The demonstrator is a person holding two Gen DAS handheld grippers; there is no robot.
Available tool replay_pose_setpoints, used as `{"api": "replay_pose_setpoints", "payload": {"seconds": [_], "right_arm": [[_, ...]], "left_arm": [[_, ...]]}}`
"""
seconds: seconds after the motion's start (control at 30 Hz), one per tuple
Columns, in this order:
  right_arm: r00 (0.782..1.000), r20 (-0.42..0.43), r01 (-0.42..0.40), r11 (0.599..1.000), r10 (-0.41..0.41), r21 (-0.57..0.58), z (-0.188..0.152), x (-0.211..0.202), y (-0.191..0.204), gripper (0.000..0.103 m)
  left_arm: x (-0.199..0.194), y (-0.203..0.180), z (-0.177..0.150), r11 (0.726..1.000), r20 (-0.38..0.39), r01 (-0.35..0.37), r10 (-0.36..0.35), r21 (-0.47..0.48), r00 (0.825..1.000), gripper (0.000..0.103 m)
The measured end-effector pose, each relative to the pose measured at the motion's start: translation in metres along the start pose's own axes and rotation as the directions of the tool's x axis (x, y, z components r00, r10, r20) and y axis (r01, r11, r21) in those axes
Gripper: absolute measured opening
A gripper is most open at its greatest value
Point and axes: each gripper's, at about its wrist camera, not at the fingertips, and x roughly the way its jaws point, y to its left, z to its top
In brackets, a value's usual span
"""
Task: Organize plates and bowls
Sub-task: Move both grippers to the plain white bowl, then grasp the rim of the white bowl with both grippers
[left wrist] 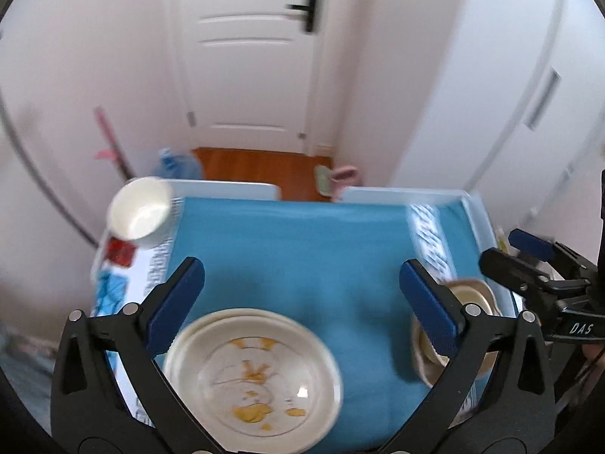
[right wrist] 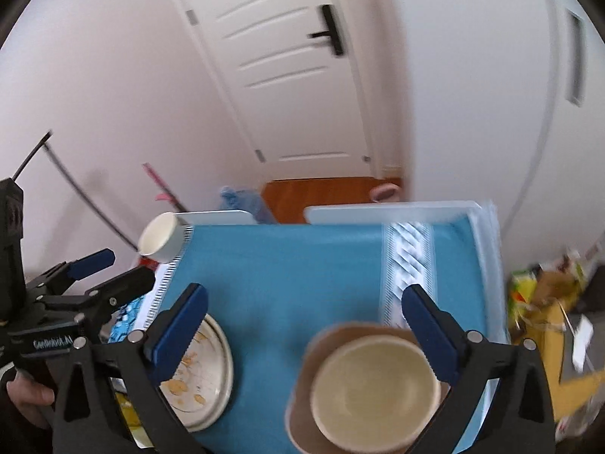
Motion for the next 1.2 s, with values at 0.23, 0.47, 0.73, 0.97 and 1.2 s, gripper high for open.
{"api": "replay_pose_setpoints", "payload": {"seconds": [0.23,0.47,0.73,0.97,1.2], "right_arm": [[0.991,-0.097,-0.105,0.975,0.087,-0.196,0.055,0.046,0.057,0.102],[0.971,-0.214,-0.175,0.930,0.109,-0.323,0.086,0.122,0.134,0.102],[0.909,-0.391,-0.275,0.912,0.144,-0.304,0.094,0.234,0.186,0.102],[0.836,-0.531,-0.322,0.905,0.135,-0.277,0.085,0.320,0.214,0.074],[0.797,-0.587,-0.344,0.907,0.145,-0.244,0.073,0.359,0.222,0.054]], "left_arm": [[-0.008,0.080,0.003,0.976,-0.008,-0.125,0.125,-0.179,0.992,0.102],[0.024,0.172,-0.001,0.893,-0.086,-0.163,0.140,-0.419,0.986,0.102],[0.087,0.236,-0.002,0.822,-0.178,-0.211,0.135,-0.530,0.975,0.101],[0.145,0.260,-0.012,0.774,-0.239,-0.221,0.092,-0.594,0.967,0.066],[0.177,0.272,-0.009,0.777,-0.251,-0.203,0.059,-0.596,0.966,0.041]]}}
